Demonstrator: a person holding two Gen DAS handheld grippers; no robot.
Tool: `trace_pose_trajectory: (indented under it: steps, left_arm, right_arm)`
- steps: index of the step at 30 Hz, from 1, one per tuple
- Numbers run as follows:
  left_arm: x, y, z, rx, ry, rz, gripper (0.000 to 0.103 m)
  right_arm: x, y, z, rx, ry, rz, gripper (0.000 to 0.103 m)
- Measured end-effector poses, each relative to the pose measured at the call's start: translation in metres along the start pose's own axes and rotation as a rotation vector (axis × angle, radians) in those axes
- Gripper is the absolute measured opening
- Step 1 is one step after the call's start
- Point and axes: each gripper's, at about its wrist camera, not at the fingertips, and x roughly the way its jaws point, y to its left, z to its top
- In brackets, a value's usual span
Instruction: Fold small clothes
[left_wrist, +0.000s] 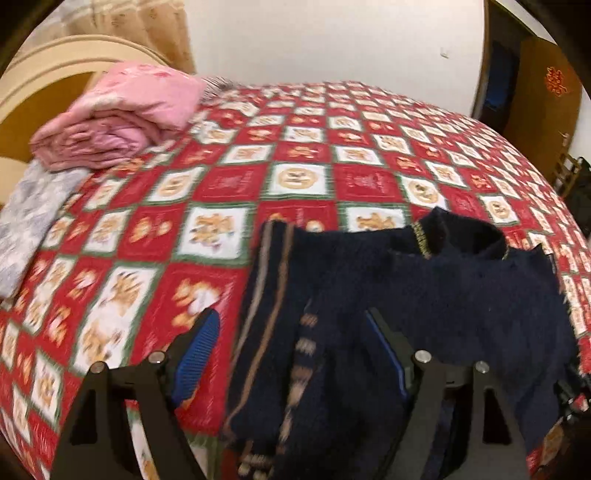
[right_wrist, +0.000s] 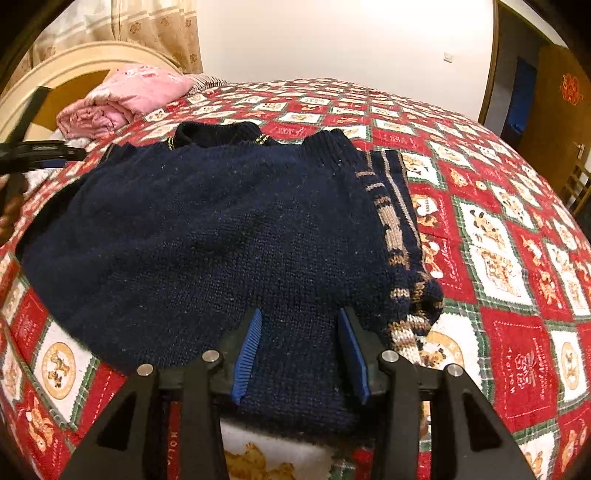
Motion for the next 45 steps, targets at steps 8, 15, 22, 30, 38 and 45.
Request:
trace_pose_trajectory:
  steps: [8,15,22,30,38,45]
  left_arm:
    - [0.048,-0.004,0.028,-0.112,0.107,-0.108,0.048]
    - [0.071,-0.033,0.026,-0.013,0.141,-0.041,0.010]
    - [0.066,-0.010,0.032,-0.083,0.069,0.028,0.012]
    - [0.029,-0.021,0.022,-0.038,-0.043,-0.019,0.030]
    - [-0.008,-0.042,-0.013,0.069,-0.087,-0.051,0.067]
    - [0.038,-0.005,-0.029,-0.046,0.037,-0.069,0.084]
  right_arm:
    - [-0.001,0.000,-0.002,0.001,-0.018,0.005,0.047]
    - [-0.001,-0.001,-0.003,0.006,-0.024,0.017,0.047]
    - [-0.001,-0.002,-0.003,0.009,-0.024,0.019,0.047]
    - [-0.027,0.014,0.023,0.013,-0.078,0.041,0.047]
    - [0.022,0.092,0.061,-0.131,0.022,0.186,0.047]
    - [0.047,0.098,0.060,-0.130,0.068,0.159,0.048]
